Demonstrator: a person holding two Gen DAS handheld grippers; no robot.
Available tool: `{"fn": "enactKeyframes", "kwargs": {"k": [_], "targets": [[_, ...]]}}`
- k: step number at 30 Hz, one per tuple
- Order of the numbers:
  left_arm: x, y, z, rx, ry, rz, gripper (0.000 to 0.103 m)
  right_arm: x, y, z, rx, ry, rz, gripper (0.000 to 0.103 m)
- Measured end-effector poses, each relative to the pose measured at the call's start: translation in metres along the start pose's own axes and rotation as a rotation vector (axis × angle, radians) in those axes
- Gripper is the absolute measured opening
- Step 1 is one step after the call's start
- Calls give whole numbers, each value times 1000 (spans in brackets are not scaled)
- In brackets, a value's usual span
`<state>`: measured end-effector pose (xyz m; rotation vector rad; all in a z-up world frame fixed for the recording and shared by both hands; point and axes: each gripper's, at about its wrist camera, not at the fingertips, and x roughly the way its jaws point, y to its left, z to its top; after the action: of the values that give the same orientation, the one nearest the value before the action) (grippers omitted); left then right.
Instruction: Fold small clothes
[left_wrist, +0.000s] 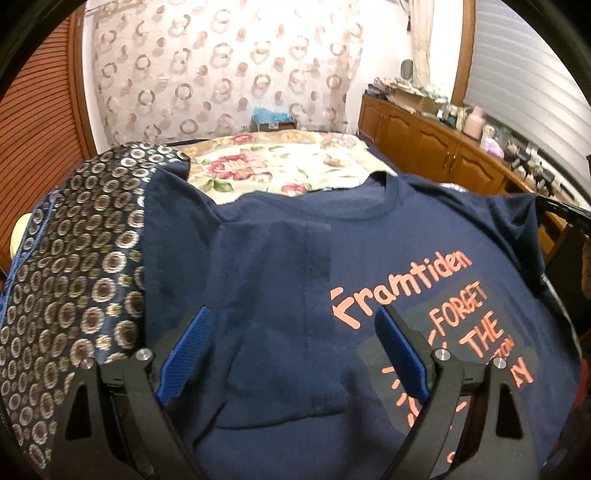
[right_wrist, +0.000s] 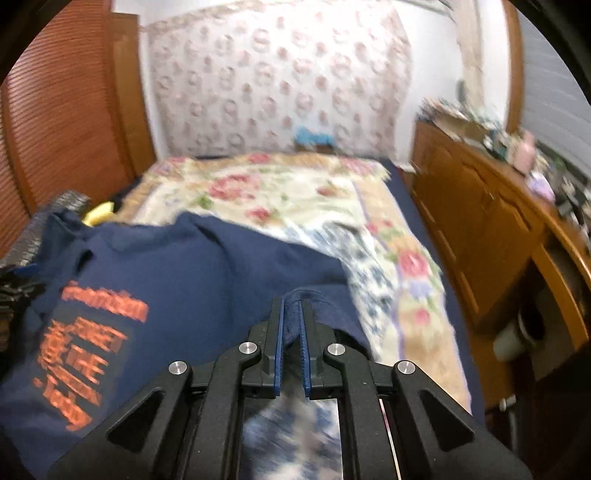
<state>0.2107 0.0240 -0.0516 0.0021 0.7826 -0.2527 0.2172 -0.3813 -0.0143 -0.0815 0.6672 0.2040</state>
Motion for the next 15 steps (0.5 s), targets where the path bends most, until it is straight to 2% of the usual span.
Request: {"fn": "enactKeyframes", "kwargs": {"k": [3,5,7,9,10,12,14,15], "targets": [[-8,3,-1,-6,-15,4,91,-3,37,15,-64,-26,76,5],[-12,4,-2,-8,-23,2,91,-3,65,18,-79,-25,166,5],[-14,3,-2,-10,-28,-2,91,3,93,15,-104,5,244,5],[-15,4,-3,-9,-27,-4,91,10,113,10,-121,37,280,7],[-16,4,-5,-7,-26,-5,91,13,120,7,-131,53,285,10],[-16,2,-6,0,-23,-5,91,17,122,2,-133,64,274,34],[-16,2,-8,3,-20,-5,91,18,111,-1,-106,67,252,43],[-16,2,-9,4,-18,-7,91,19,103,-3,-88,76,237,43]]}}
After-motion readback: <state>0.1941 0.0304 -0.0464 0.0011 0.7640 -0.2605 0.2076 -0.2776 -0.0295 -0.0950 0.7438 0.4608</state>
